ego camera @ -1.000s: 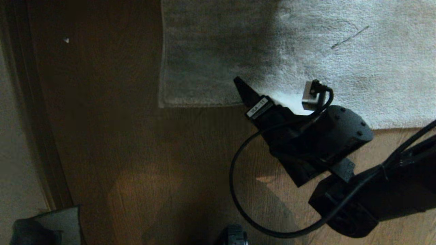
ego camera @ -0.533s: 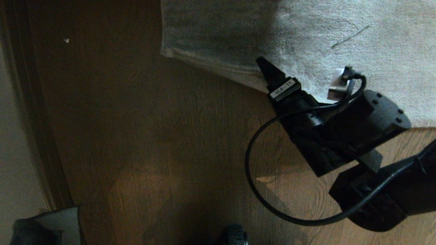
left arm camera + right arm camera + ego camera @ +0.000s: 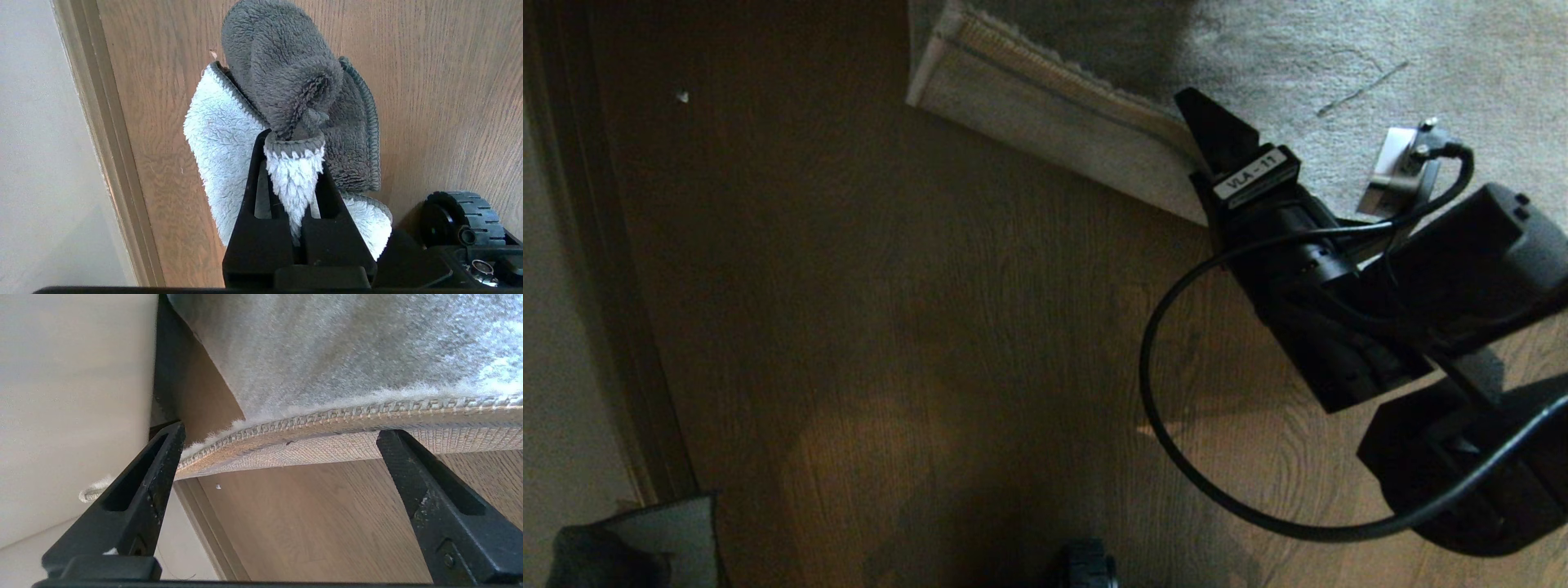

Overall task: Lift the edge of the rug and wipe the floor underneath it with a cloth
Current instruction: Lift up the carpet

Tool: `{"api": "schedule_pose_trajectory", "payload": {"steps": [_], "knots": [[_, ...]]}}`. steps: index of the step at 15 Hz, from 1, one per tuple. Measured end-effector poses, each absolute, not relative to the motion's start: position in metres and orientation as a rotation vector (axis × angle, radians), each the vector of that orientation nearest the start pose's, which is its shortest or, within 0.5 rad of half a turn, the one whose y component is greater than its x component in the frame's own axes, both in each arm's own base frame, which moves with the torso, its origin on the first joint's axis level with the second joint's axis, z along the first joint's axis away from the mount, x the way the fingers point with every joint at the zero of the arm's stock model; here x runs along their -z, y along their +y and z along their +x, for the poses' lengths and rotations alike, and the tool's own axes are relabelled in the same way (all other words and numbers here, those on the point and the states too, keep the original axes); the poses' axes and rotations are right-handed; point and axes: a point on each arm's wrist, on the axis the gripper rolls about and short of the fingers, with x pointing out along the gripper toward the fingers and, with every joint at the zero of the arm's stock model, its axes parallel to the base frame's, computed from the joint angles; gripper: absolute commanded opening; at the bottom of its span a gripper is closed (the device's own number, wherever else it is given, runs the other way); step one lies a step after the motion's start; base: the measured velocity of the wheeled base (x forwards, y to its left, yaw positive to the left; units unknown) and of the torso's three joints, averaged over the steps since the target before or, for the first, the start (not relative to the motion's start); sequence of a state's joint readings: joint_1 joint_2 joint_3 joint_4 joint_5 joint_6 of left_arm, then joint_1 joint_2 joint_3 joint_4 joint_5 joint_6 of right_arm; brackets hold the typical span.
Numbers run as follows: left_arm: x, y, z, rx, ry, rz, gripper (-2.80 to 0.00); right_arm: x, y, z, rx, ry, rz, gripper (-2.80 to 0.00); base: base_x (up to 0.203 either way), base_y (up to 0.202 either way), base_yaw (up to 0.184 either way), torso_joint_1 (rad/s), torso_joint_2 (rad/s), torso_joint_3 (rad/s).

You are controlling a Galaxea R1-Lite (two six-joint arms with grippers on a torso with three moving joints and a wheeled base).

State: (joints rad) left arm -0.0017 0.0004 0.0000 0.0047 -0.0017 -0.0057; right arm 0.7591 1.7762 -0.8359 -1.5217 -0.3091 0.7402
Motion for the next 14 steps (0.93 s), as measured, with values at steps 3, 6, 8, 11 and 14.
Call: {"api": "schedule_pose_trajectory", "payload": {"steps": [3,6,8,11,14], "knots": [[-0.075,0.000,-0.023,0.003,0.005,-0.006,-2.80,-0.252,0.205,0.225,-0.615,-0.315,1.017,0.00,0.000,0.000,0.000,0.000,0.00,0.000],[-0.075,0.000,-0.023,0.003,0.006,-0.006,-2.80,-0.254,0.201,0.222,-0.622,-0.314,1.042,0.00,0.000,0.000,0.000,0.000,0.00,0.000],[-0.075,0.000,-0.023,0.003,0.005,-0.005,-2.80,-0.257,0.199,0.220,-0.625,-0.321,1.047,0.00,0.000,0.000,0.000,0.000,0.00,0.000],[-0.075,0.000,-0.023,0.003,0.004,-0.007,-2.80,-0.261,0.197,0.218,-0.630,-0.332,1.055,0.00,0.000,0.000,0.000,0.000,0.00,0.000],[-0.075,0.000,-0.023,0.003,0.005,-0.007,-2.80,-0.263,0.196,0.217,-0.635,-0.333,1.071,0.00,0.000,0.000,0.000,0.000,0.00,0.000]]}}
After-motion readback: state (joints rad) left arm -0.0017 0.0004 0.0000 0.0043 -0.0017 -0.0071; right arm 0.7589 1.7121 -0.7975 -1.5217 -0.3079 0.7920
